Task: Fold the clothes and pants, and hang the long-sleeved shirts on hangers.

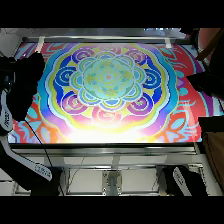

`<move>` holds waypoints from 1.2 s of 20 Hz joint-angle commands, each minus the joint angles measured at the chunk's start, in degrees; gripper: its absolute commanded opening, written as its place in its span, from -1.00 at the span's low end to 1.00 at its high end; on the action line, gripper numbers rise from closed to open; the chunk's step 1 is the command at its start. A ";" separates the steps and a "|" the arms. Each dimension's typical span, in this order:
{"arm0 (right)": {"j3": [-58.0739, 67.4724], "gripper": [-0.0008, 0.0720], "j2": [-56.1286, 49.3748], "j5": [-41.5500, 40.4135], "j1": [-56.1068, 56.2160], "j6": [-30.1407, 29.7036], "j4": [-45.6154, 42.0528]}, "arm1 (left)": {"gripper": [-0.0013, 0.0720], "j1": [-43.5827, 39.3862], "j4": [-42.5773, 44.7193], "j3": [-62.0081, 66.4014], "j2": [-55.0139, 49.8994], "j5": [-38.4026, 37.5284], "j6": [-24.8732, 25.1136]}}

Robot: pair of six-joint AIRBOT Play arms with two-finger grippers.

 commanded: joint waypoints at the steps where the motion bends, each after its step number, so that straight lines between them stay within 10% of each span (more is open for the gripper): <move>1: 0.07 0.41 0.04 -0.39 -0.02 0.00 -0.02 | -0.93 0.90 0.13 0.09 3.87 1.20 -0.44; 6: 6.10 0.41 0.04 1.68 -0.02 -0.04 -4.72 | -0.93 -6.80 -1.86 0.09 23.26 2.36 -0.39; 12: 29.77 0.41 0.07 13.49 -0.02 -0.55 -32.74 | -0.93 -31.56 -13.51 0.07 42.58 -1.40 6.16; 18: 36.48 0.41 -0.28 15.56 -0.02 -0.52 -38.10 | -0.93 -60.57 -15.96 -7.76 40.79 -31.10 12.55; 24: 15.85 0.41 -1.33 16.02 0.00 -0.50 -31.17 | -0.93 -75.91 -24.94 -34.03 33.44 -27.74 12.48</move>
